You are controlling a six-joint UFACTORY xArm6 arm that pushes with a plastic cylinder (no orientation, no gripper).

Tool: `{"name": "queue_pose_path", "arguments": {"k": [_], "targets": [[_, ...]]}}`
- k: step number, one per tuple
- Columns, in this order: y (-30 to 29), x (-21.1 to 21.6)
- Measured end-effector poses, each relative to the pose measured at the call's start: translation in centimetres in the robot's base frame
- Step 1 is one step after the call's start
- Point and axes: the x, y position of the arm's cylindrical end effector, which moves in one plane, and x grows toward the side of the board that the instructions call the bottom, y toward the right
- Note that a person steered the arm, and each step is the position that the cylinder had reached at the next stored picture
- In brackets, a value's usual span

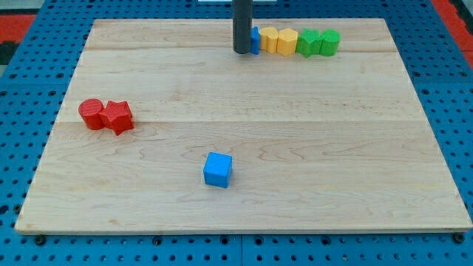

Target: Move the blue cube towards top center

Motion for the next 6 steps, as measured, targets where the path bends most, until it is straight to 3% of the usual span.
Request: {"name": "queue_pose_path", "arguments": {"k": [1,2,3,4,5,6], "targets": [[0.0,10.6],[0.0,16.1],[0.9,16.9],[7.2,20.9],[7.2,21.4],[6.5,29.4]]}}
